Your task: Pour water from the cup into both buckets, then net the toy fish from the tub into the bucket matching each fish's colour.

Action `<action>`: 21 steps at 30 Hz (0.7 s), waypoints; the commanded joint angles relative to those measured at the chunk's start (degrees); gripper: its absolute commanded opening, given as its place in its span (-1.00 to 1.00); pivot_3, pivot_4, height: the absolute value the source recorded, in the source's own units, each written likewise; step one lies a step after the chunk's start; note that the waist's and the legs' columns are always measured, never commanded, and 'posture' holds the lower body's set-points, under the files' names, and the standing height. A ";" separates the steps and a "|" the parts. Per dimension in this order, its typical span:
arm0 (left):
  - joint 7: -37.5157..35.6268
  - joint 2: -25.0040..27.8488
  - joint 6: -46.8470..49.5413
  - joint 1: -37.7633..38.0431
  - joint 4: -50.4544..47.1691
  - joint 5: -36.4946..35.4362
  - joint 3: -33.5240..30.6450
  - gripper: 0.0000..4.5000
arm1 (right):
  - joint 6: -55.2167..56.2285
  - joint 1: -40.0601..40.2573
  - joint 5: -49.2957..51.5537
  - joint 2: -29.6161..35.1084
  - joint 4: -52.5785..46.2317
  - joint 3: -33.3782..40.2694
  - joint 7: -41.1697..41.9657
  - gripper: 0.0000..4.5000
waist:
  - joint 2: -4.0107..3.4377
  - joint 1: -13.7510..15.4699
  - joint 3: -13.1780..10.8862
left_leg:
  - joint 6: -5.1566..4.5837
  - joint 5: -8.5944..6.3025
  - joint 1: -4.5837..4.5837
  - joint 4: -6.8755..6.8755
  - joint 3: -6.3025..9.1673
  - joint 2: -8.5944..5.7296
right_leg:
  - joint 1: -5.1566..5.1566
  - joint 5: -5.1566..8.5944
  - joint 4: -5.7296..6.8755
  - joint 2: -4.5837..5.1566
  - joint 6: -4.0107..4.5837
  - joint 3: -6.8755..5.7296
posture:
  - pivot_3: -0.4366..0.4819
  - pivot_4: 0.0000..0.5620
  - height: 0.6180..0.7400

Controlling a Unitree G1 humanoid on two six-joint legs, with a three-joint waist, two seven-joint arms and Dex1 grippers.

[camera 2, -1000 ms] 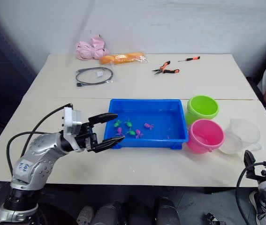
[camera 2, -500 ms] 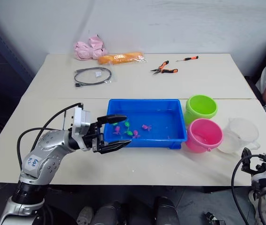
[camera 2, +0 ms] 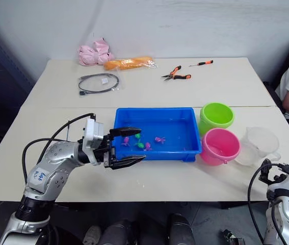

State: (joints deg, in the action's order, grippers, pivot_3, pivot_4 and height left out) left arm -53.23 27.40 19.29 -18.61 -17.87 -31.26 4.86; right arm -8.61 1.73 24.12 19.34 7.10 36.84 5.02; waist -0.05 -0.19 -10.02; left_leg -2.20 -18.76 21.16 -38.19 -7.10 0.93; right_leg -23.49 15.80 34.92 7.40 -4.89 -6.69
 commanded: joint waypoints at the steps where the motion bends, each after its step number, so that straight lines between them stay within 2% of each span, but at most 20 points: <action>1: 0.49 0.13 -0.03 0.98 -3.07 -0.04 0.01 0.99 | 2.01 -1.19 0.42 1.54 1.64 2.05 -0.21 1.00 | 0.00 -0.01 0.00 | 0.01 0.01 0.00 0.00 0.00 0.00 | 0.00 0.00 0.00 0.00 0.00 0.00 | -0.05 -0.47 1.00; 12: 0.65 1.52 2.24 2.27 -6.21 -0.42 0.25 0.99 | 6.05 -6.74 1.82 2.71 9.48 2.52 2.06 1.00 | -0.02 -0.05 -0.01 | -0.01 0.02 0.01 0.00 0.00 -0.01 | 0.00 0.00 -0.02 0.01 0.00 0.01 | -0.05 -0.47 1.00; 16: 0.51 1.64 2.59 2.17 -6.29 -0.43 0.36 1.00 | 8.40 -7.99 2.66 3.25 11.88 3.31 3.96 0.56 | -0.02 -0.01 -0.01 | -0.01 0.04 0.00 0.00 0.00 -0.01 | 0.00 0.00 0.00 0.01 0.00 0.00 | -0.05 -0.47 1.00; 17: 0.44 1.62 2.59 2.12 -6.20 -0.38 0.44 1.00 | 9.09 -8.11 2.92 3.21 11.99 3.32 4.65 0.26 | -0.02 0.01 -0.01 | 0.00 0.05 0.01 0.01 0.01 0.00 | 0.00 0.00 -0.01 0.01 0.00 0.00 | -0.05 -0.47 1.00; 18: 0.39 1.56 2.58 2.03 -6.05 -0.32 0.56 1.00 | 9.49 -8.17 3.04 3.19 12.03 3.37 4.93 0.18 | -0.02 0.01 -0.01 | 0.00 0.05 0.02 0.00 0.01 0.00 | 0.00 0.00 -0.03 0.01 0.00 -0.01 | -0.05 -0.47 1.00; 21: 0.24 1.15 2.21 1.90 -5.43 0.03 1.16 1.00 | 9.83 -7.74 3.51 3.06 11.28 3.67 5.08 -0.48 | -0.02 0.09 -0.01 | 0.00 0.05 0.02 0.00 0.02 -0.01 | 0.00 0.00 -0.02 0.02 0.00 -0.01 | -0.05 -0.47 1.00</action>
State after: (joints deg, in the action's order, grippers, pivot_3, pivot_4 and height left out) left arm -52.68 28.72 22.11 -16.63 -21.93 -31.23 5.68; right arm -0.23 -6.40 26.51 21.32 19.92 38.61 9.96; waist -0.07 -0.11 -10.03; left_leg -2.20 -18.71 21.18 -38.19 -7.08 0.92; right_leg -23.49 15.80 34.90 7.42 -4.89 -6.70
